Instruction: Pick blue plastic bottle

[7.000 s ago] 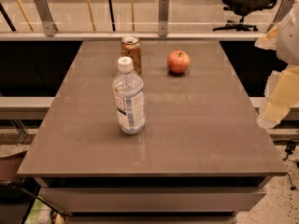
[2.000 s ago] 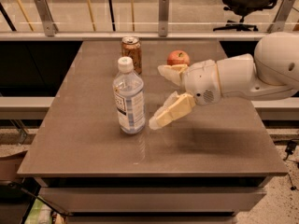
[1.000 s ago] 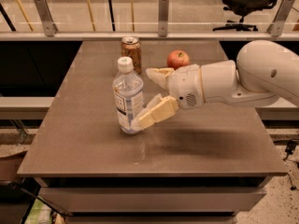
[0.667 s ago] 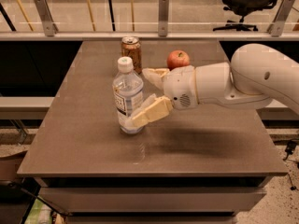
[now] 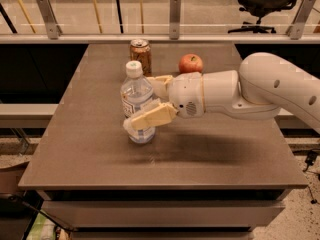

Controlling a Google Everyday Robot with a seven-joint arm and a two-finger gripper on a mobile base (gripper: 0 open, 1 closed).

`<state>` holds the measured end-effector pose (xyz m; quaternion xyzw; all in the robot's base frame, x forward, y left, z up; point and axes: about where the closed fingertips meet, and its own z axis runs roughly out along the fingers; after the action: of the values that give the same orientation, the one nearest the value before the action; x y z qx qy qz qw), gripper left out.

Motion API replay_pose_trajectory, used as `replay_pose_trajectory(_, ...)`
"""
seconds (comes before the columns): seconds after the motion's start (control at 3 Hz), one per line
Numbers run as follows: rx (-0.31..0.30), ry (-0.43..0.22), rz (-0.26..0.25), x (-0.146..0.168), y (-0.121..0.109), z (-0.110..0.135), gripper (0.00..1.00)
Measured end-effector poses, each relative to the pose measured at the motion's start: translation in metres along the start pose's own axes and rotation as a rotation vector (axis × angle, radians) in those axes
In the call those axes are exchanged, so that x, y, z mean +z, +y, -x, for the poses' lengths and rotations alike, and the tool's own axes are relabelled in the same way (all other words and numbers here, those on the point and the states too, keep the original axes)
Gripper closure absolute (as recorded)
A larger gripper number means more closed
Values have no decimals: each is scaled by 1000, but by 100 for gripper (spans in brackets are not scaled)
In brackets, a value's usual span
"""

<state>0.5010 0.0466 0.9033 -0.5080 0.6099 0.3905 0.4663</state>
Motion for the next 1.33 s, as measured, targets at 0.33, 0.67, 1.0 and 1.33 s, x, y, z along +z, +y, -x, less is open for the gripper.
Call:
replay_pose_trajectory(0.33,-3,0,4,2,1,1,41)
replay_pose_trajectory(0.67,-6,0,8,4,3,3,65)
replay_pose_trajectory(1.0,-9,1,11,5,4,4,87)
replay_pose_trajectory(1.33,-11,1,14,7,6,5,100)
